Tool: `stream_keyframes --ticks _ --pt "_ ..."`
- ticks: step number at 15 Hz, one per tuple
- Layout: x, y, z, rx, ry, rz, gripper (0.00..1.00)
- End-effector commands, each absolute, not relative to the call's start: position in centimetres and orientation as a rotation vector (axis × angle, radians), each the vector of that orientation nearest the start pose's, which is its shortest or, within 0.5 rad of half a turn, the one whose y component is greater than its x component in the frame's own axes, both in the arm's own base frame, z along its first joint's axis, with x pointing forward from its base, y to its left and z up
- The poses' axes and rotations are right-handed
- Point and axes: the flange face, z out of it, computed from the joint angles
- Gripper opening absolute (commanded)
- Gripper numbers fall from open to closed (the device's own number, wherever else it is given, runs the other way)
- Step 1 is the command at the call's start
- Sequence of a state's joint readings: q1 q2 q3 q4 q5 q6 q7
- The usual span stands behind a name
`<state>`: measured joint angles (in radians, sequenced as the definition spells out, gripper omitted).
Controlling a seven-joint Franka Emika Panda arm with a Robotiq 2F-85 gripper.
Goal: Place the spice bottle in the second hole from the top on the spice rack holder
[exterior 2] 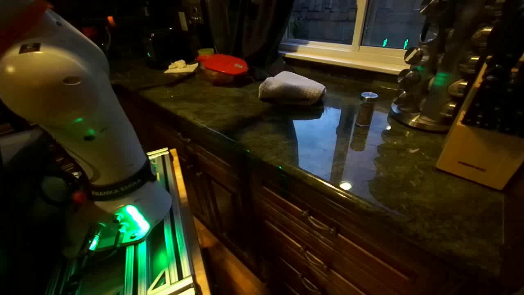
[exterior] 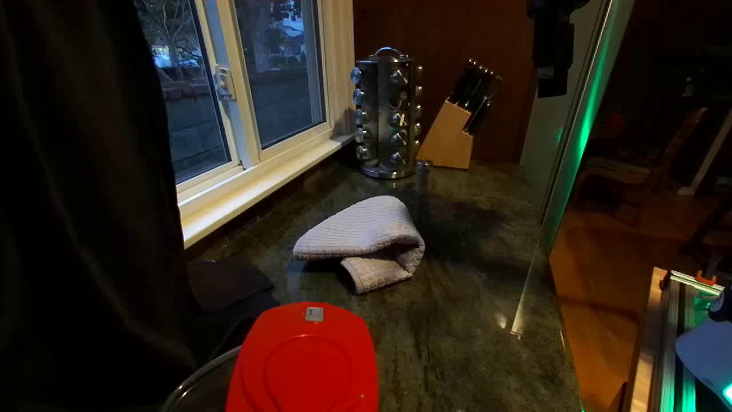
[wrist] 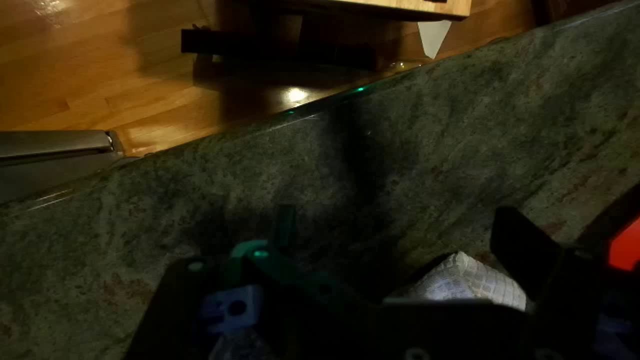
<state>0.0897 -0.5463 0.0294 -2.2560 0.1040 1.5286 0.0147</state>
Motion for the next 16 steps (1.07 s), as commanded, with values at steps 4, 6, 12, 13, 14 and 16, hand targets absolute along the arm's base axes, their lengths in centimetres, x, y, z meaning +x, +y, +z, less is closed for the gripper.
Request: stream_keyframes --ticks 4,6,12,13,14,16 --pt "36.2 5.7 55.4 -3.048 -0.143 0.287 1.0" --pt "36.2 5.7 55.4 -3.048 -0.143 0.287 1.0" --pt "37.0 5.2 55.1 -3.05 -0.107 0.263 1.0" --pt "37.8 4.7 54.8 -3.053 -0.078 0.231 1.0" --pt "38.7 4.0 54.6 -3.059 -0.047 0.184 1.0" --pt "40.8 2.7 53.7 -3.075 0.0 0.095 1.0"
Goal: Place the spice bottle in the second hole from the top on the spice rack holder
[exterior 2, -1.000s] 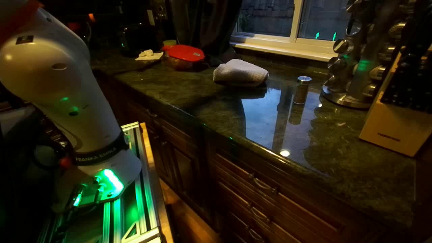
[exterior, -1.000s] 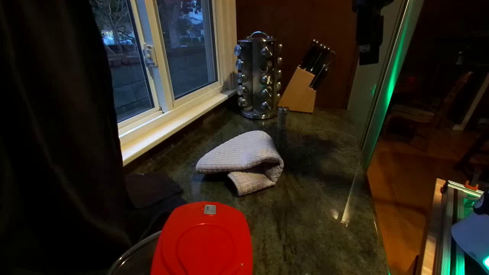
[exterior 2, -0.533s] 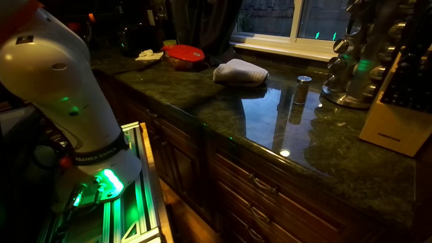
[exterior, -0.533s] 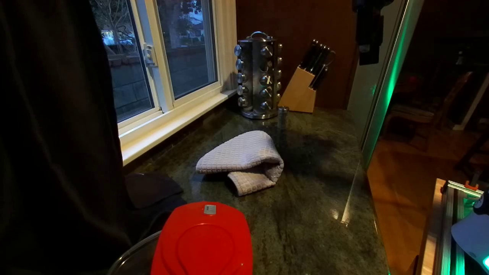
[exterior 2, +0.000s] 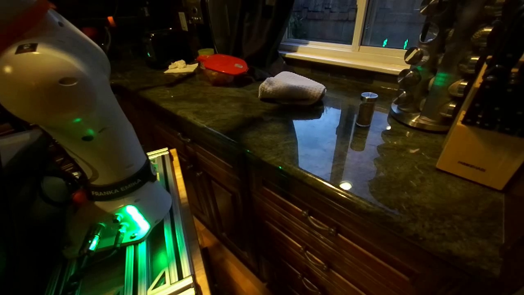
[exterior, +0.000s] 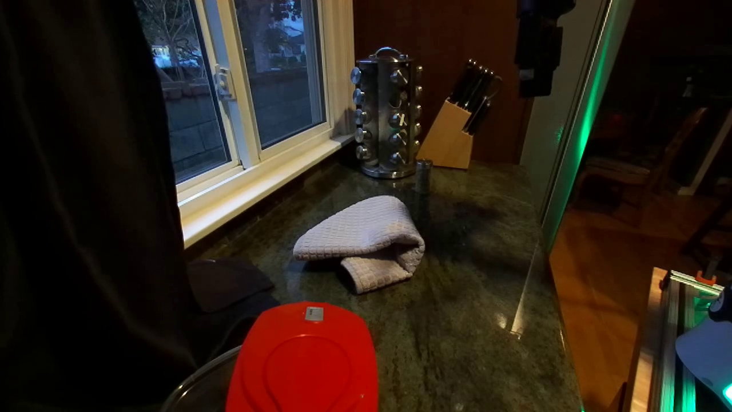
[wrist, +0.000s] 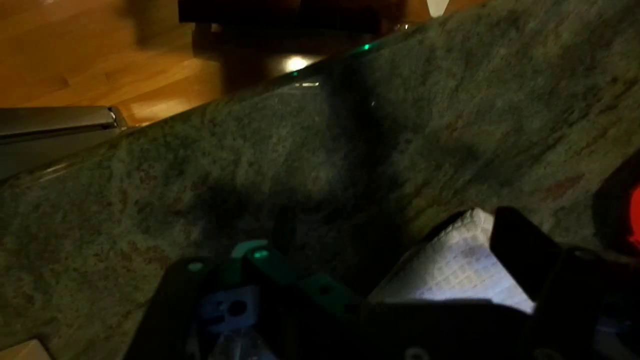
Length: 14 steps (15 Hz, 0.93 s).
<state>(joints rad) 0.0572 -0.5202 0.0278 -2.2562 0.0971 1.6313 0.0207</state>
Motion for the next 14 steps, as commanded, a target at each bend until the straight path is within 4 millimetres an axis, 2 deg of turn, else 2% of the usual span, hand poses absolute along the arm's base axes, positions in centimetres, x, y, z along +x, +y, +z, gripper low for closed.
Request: stream_keyframes --ticks 1,5,8,14 --pt "41.8 2.2 53.1 -3.092 0.008 0.034 1.0" --pt "45.7 -0.1 50.0 -3.162 0.066 -0.114 1.0" --pt "48.2 -1.7 47.0 -3.186 0.174 -0.159 1.0" --pt "52.8 -3.4 41.2 -3.17 0.288 -0.26 1.0"
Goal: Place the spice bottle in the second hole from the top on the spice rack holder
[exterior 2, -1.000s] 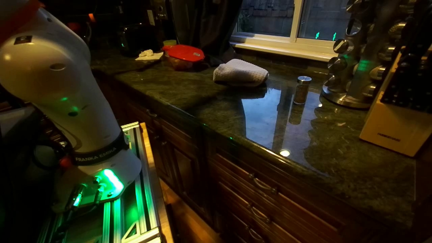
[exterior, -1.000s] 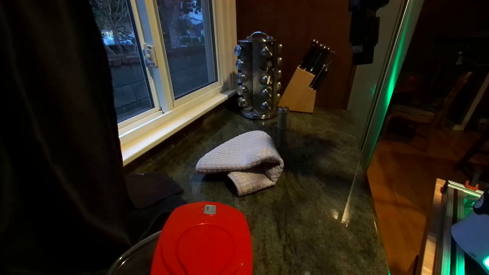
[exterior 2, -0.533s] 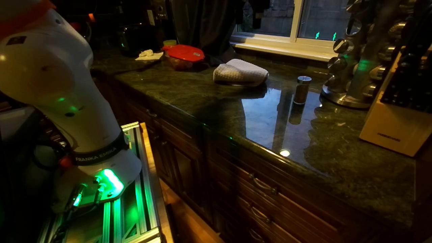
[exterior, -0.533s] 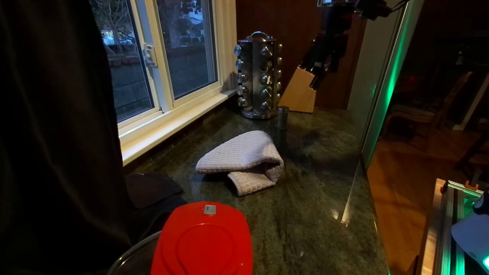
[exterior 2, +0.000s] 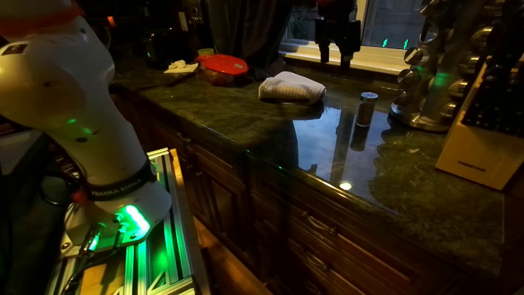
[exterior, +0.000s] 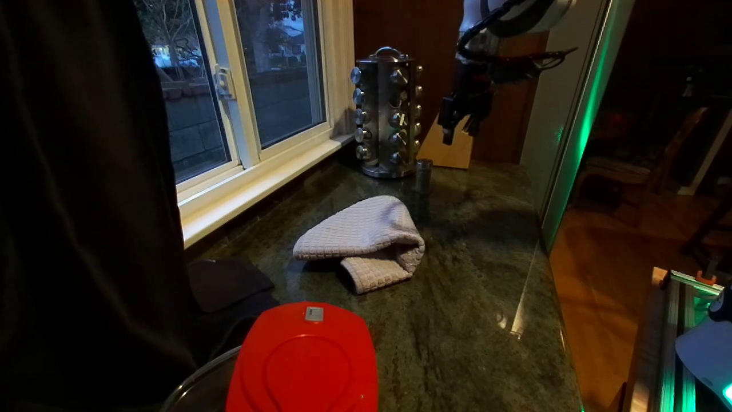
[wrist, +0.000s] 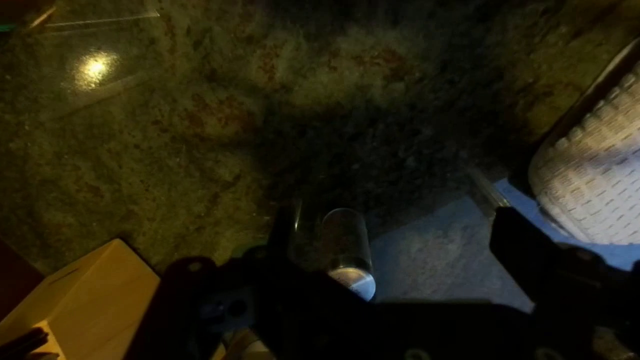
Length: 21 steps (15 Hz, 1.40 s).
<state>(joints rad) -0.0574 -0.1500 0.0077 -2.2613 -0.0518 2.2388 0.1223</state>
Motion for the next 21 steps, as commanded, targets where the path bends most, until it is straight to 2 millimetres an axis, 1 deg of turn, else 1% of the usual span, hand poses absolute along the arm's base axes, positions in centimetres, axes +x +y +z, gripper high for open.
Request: stream_keyframes --ticks 1,2,4,6,7,8,9,10,12,15,17,21 --pt "53.5 -3.7 40.4 -3.165 0.315 -0.276 1.0" --pt "54.2 -4.0 39.5 -3.166 0.334 -0.287 1.0" --pt "55.4 -4.7 38.6 -3.162 0.435 -0.228 1.0" --pt "56.7 -5.1 38.4 -3.166 0.496 -0.162 1.0" --pt "57.5 -5.3 38.5 -3.164 0.509 -0.153 1.0" --pt "58.1 -5.3 38.6 -3.157 0.533 -0.088 1.0" --pt "58.7 -5.2 38.8 -3.143 0.525 -0.066 1.0" --pt "57.1 -5.2 38.7 -3.152 0.485 -0.13 1.0" --pt "58.2 -5.3 39.1 -3.153 0.491 -0.106 1.0" --pt "58.6 -5.3 38.9 -3.153 0.493 -0.099 1.0" --pt "59.5 -5.4 38.2 -3.135 0.52 -0.074 1.0" --pt "60.8 -5.2 37.8 -3.13 0.544 -0.044 1.0"
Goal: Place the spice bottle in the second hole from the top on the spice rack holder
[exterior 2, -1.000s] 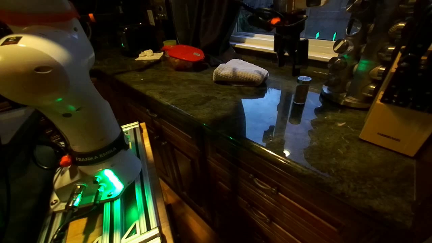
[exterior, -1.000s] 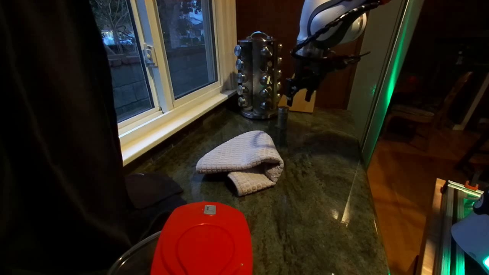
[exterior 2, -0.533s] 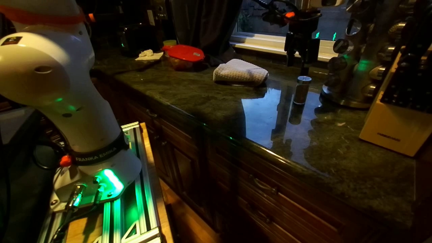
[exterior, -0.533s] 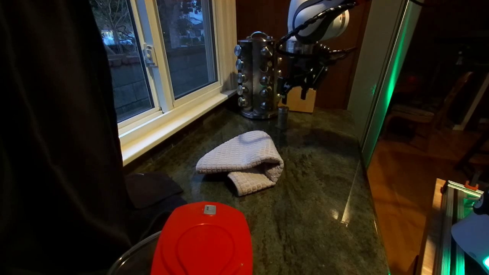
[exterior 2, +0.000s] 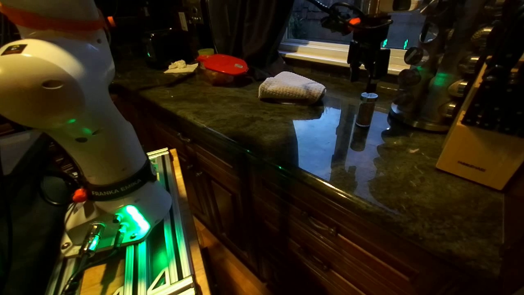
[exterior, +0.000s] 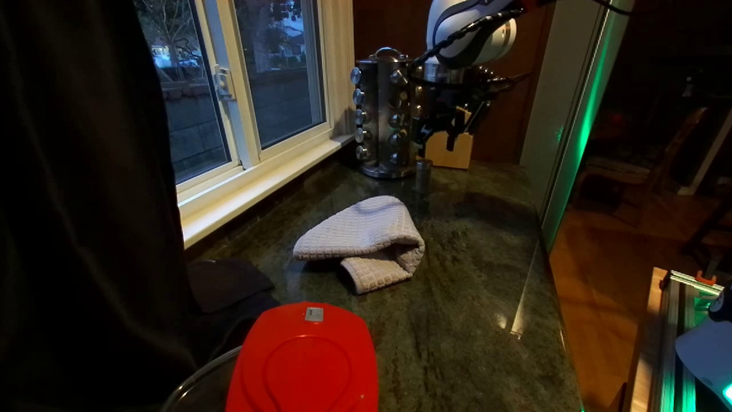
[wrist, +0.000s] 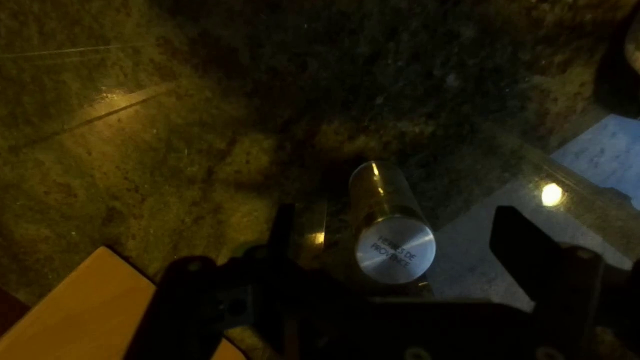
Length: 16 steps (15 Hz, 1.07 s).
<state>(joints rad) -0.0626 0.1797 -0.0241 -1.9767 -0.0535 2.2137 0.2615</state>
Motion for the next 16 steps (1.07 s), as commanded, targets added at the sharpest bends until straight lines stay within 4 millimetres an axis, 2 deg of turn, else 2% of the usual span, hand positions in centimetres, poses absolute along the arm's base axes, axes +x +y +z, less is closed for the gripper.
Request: stream_keyframes --ticks 1,7,16 --pt "61.1 -5.2 37.5 -3.126 0.551 -0.027 1.0" --pt "62.6 -5.1 36.4 -3.128 0.585 0.084 1.0" --pt "64.8 -5.7 35.2 -3.108 0.602 0.134 1.0"
